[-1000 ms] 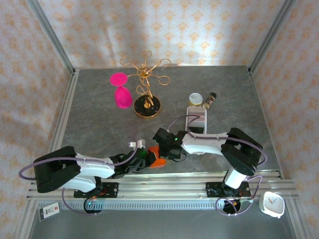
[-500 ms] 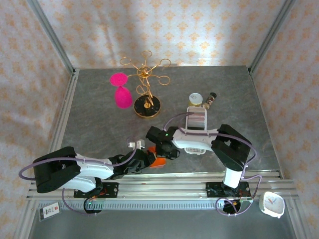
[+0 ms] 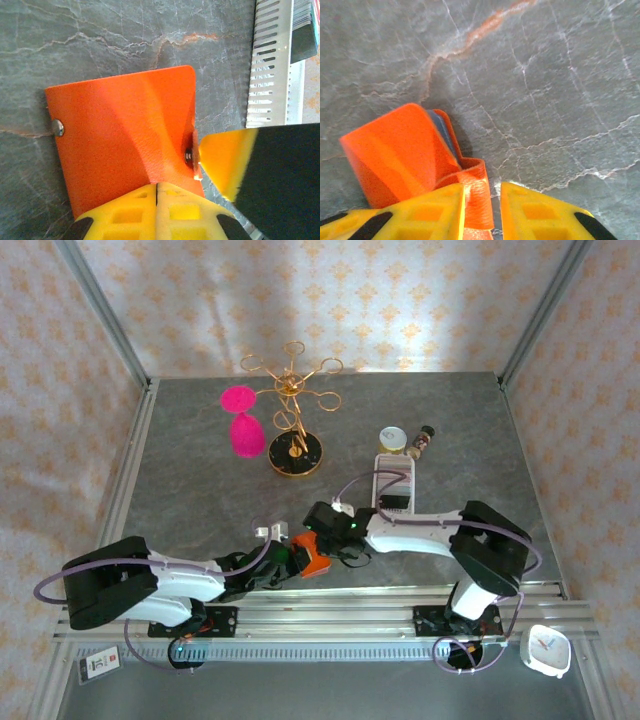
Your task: Put the credit cards into the card holder
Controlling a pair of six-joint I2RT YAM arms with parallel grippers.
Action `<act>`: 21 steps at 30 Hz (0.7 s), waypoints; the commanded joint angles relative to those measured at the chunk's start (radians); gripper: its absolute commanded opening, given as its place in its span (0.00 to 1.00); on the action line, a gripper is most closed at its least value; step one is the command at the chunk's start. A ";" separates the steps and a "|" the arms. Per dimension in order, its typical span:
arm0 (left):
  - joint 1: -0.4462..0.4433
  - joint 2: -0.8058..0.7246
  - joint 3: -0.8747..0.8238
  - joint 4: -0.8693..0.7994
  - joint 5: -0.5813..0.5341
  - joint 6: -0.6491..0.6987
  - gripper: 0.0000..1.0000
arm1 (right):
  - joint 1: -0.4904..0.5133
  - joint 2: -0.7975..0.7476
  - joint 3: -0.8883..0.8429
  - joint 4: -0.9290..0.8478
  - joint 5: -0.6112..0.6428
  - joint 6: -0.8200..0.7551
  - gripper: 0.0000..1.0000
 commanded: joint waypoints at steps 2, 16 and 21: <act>-0.011 0.045 -0.033 -0.154 0.028 0.002 0.00 | 0.011 -0.070 -0.025 0.085 0.048 -0.013 0.30; -0.012 0.038 -0.041 -0.151 0.025 -0.004 0.00 | 0.023 0.014 0.042 -0.007 0.042 -0.080 0.26; -0.011 0.041 -0.040 -0.147 0.025 -0.003 0.00 | 0.027 0.032 0.050 -0.019 0.045 -0.079 0.18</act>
